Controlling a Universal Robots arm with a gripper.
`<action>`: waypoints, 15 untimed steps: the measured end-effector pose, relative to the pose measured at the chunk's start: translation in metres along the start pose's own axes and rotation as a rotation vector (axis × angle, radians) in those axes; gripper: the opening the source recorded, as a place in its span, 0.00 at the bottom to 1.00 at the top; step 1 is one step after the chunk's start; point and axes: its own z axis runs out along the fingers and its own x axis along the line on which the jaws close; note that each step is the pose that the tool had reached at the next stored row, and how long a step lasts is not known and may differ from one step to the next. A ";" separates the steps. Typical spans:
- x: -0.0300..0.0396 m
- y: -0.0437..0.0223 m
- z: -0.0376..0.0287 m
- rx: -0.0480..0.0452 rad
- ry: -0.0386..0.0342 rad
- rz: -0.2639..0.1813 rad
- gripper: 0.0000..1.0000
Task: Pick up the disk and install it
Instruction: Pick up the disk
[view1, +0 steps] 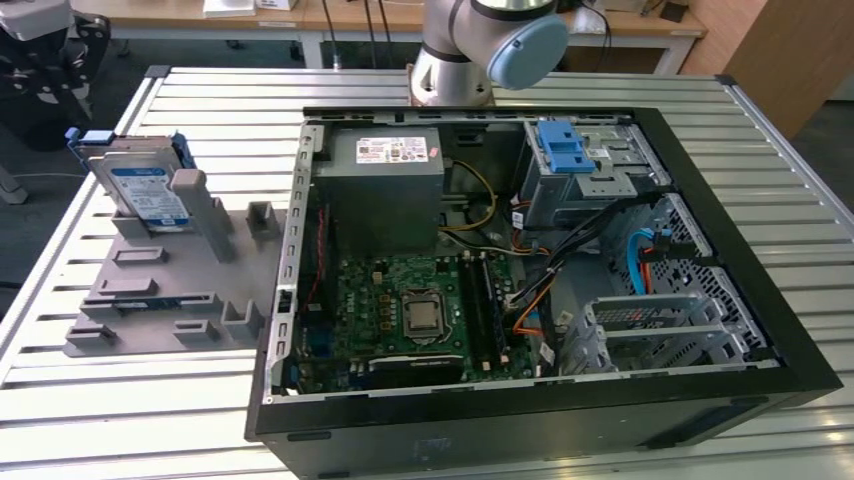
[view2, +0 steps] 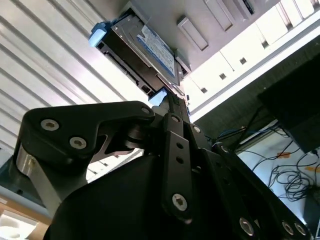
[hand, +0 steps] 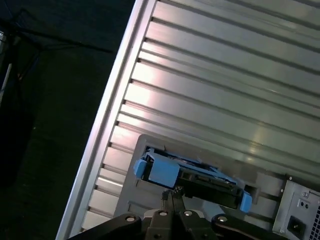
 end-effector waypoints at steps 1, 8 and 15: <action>0.0000 0.0000 0.0000 -0.0001 0.0008 -0.018 0.11; 0.0000 0.0000 0.0007 -0.0004 0.0060 -0.143 0.11; 0.0000 -0.0001 0.0014 -0.0008 0.0115 -0.277 0.11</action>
